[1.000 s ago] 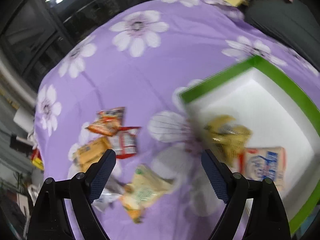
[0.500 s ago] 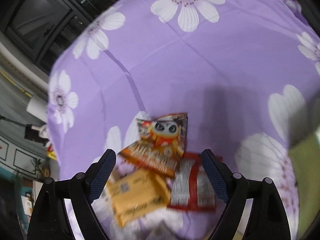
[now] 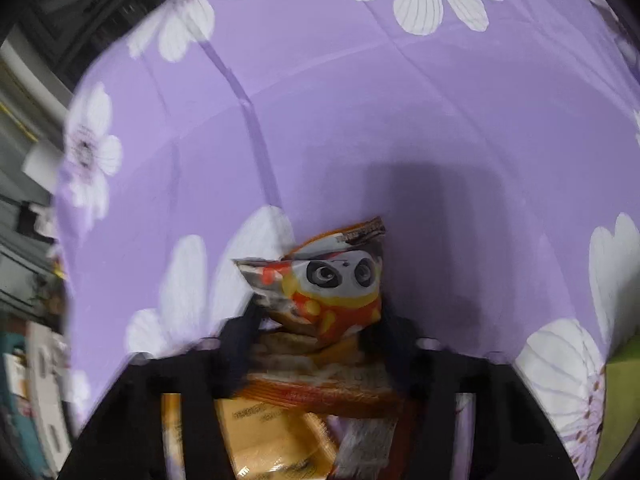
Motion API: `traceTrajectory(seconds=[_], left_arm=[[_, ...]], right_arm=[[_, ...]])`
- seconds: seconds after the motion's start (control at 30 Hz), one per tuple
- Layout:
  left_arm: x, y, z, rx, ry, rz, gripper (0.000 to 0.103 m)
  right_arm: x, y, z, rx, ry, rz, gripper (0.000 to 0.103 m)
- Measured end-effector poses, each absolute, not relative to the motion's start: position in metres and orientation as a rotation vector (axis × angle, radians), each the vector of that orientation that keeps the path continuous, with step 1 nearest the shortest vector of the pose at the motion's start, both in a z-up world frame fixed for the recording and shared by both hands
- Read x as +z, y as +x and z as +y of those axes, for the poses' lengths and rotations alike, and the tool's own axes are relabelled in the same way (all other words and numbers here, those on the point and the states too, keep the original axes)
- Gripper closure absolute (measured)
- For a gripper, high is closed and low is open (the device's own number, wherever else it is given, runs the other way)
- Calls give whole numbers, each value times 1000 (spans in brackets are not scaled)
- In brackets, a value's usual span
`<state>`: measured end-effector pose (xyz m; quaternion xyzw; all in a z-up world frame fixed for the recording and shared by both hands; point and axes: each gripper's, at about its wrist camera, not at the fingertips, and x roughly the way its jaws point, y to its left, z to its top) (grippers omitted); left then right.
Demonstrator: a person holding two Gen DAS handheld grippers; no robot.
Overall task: Organize snacks
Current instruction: 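Close the right gripper on the orange panda-print packet and lift it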
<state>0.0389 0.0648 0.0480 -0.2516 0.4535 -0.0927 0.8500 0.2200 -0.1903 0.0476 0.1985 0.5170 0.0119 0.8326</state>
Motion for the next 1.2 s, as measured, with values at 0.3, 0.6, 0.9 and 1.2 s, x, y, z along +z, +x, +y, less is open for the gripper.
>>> traceTrajectory(seconds=[0.3,0.6,0.9,1.2], left_arm=[[48,36,65,-178,-517,962,8],[52,26,67,-182,-536,958,8],[53,15,65,-192,-528,974,8],[54,-5,46,-322,-537,996,9]], right_arm=[[127,125,-191,136,393,1019,56],[100,24,-146,218,312,1132,55],[58,31,-139,268,352,1268,33],[69,17,-191,330,590,1177,29]])
